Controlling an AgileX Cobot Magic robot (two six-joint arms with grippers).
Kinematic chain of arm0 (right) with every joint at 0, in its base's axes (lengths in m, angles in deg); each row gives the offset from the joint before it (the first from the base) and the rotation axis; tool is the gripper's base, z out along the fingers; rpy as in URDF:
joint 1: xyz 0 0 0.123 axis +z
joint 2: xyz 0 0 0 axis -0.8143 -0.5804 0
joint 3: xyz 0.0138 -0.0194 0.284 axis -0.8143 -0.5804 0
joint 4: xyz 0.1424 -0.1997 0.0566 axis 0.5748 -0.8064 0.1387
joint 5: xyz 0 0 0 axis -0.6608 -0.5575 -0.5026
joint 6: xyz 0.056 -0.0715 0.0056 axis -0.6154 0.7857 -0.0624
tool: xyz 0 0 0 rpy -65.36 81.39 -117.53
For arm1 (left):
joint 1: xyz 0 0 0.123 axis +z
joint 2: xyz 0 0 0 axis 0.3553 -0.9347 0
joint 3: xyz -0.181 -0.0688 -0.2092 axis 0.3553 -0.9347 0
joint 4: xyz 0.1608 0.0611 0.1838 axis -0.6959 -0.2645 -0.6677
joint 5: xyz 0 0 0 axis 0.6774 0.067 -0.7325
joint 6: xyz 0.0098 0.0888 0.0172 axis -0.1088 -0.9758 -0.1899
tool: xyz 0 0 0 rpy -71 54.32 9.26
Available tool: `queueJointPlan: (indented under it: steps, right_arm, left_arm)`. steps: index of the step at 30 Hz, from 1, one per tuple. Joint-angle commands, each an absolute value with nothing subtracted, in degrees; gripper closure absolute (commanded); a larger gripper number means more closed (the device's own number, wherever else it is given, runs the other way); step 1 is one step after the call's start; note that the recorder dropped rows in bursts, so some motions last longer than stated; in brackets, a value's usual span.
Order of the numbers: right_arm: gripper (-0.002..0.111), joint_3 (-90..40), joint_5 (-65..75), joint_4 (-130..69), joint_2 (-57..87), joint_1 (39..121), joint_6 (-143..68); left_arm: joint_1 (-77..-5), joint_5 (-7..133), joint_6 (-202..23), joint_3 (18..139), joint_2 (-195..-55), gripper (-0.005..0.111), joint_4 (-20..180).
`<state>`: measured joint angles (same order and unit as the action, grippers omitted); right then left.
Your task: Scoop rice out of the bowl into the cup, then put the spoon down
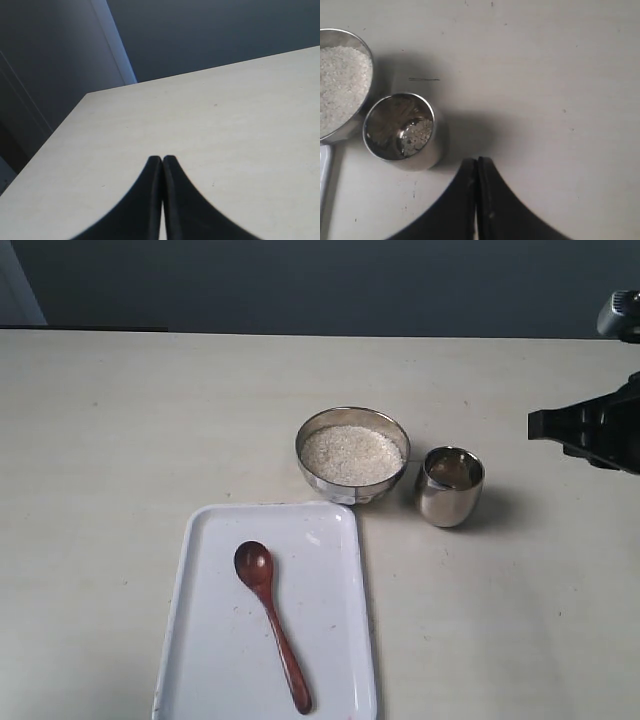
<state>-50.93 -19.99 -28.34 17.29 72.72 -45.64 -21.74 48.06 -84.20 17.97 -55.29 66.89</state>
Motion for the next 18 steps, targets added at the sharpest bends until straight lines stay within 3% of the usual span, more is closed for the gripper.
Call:
queueJointPlan:
  steps: [1, 10, 14, 18]
  right_arm:
    - [0.109, -51.3, -18.1, -28.2, 17.8, 72.3, -45.6]
    - [0.109, -51.3, -17.0, -38.4, 18.6, 72.3, -44.1]
    - [0.109, -51.3, -17.0, -41.1, 23.8, 71.9, -43.7]
    - [0.109, -53.3, -12.8, -40.1, 33.0, 66.5, -43.7]
  left_arm:
    - [-22.1, 48.7, -83.9, 18.1, -55.0, 0.106, 66.9]
    - [-22.1, 48.7, -83.9, 18.1, -55.0, 0.106, 66.9]
    - [-22.1, 48.7, -83.9, 18.1, -55.0, 0.106, 66.8]
    - [-22.1, 48.7, -83.9, 18.1, -55.0, 0.106, 66.8]
